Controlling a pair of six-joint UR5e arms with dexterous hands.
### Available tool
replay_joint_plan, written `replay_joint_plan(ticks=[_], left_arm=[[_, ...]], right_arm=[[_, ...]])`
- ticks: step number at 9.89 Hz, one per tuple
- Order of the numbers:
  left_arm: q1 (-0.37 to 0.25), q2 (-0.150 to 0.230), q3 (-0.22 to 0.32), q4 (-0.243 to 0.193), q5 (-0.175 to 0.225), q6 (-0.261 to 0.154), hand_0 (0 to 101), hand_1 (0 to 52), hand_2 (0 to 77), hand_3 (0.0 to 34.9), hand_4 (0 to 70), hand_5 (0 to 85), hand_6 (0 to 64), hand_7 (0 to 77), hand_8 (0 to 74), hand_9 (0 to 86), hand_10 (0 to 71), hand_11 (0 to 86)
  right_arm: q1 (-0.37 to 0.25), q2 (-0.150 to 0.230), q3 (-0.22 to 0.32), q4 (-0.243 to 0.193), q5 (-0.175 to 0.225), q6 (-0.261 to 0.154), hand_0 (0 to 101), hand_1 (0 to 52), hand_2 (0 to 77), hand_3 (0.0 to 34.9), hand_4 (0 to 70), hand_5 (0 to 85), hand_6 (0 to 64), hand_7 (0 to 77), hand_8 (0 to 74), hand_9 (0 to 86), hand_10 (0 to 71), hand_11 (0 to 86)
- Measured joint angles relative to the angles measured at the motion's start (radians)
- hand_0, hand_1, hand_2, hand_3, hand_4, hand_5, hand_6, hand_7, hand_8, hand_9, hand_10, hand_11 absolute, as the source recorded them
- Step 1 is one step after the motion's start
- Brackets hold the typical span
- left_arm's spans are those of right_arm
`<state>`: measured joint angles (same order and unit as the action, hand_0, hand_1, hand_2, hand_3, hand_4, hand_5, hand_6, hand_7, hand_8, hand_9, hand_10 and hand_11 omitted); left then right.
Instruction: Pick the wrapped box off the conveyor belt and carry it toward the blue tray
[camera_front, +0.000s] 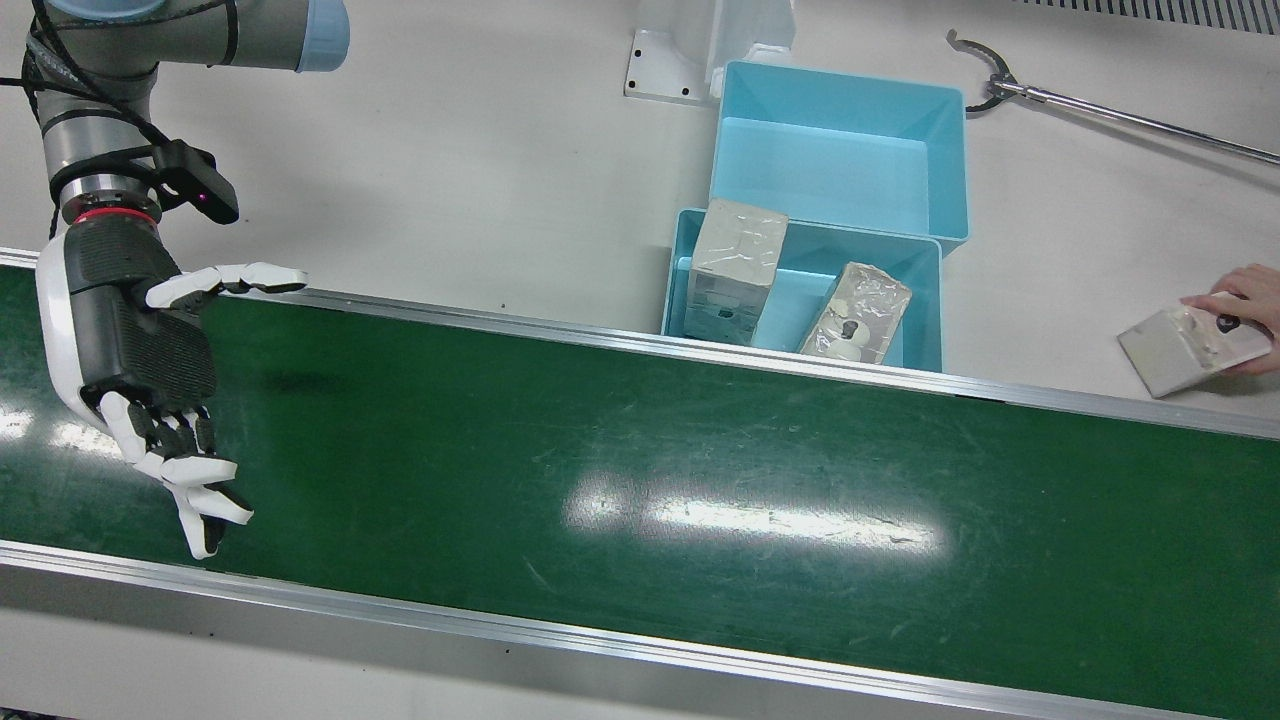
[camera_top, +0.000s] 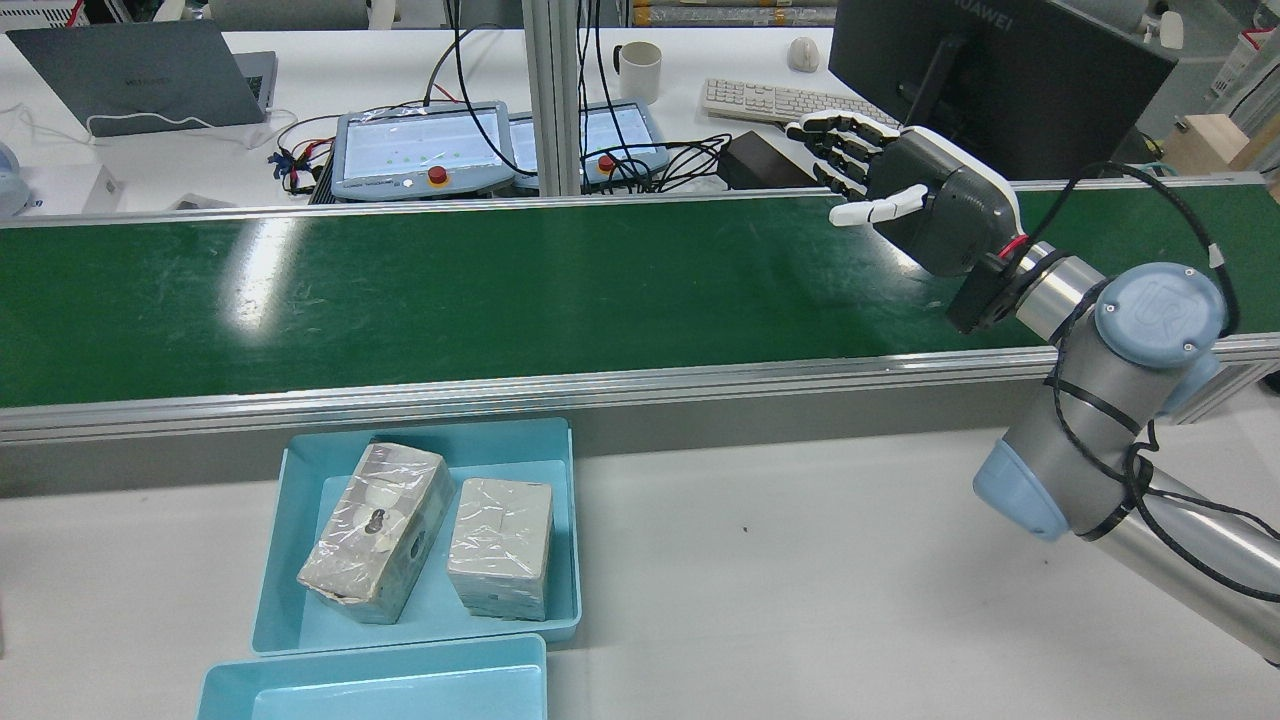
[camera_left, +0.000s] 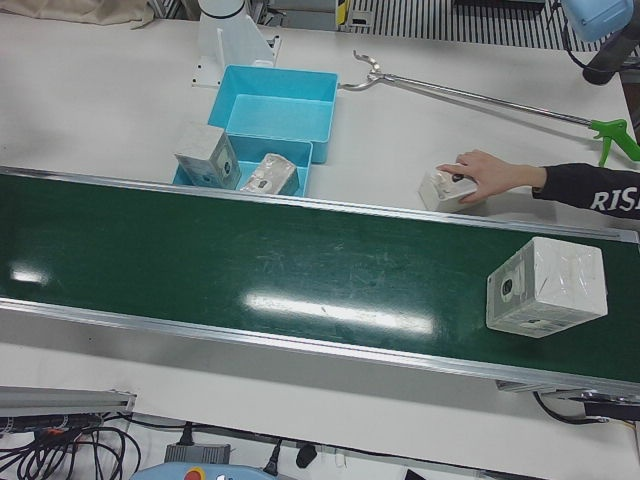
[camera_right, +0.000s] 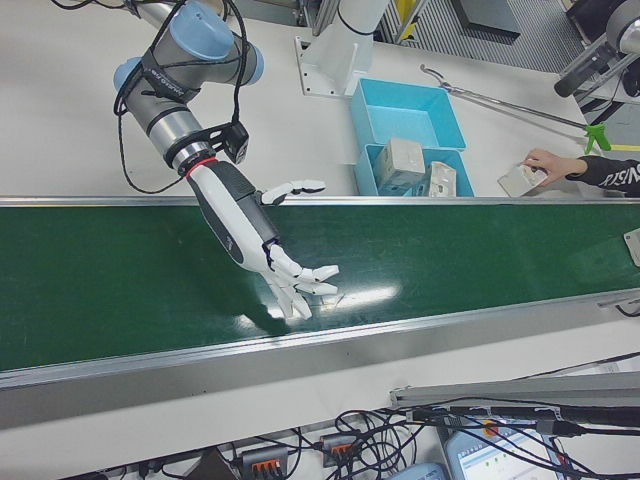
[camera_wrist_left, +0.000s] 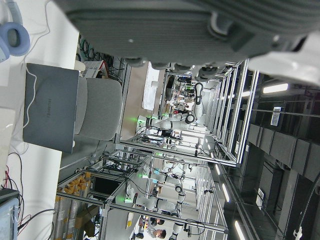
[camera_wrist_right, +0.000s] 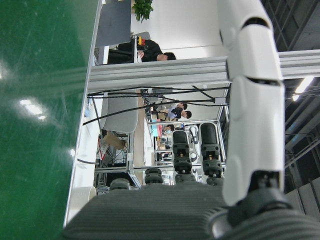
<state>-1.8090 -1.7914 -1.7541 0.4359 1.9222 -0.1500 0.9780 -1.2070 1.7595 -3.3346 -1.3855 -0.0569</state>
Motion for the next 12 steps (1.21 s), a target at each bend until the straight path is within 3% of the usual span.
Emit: replay_joint_plan(ticks=[9,12], left_arm=[[0.0,0.0,0.0,0.0,0.0,0.0,0,0.0,0.5,0.0,0.0,1.1,0.5,0.5,0.0,0.0,0.5,0.0],[0.0,0.0,0.0,0.0,0.0,0.0,0,0.0,0.5,0.0,0.0,1.1,0.5,0.5,0.0,0.0,0.5,0.0]], right_arm=[[-0.011,0.011,-0.015,0.035,0.009,-0.002,49,15.3,16.4,8.4,8.7,32.2,2.2,19.1,0.5,6.0,0.0,1.6],[-0.012,0.012,-0.018,0.039,0.009,-0.002,48,15.3,16.4,10.4,9.3,33.3,3.3,20.2,0.5,6.0,0.5,2.2]])
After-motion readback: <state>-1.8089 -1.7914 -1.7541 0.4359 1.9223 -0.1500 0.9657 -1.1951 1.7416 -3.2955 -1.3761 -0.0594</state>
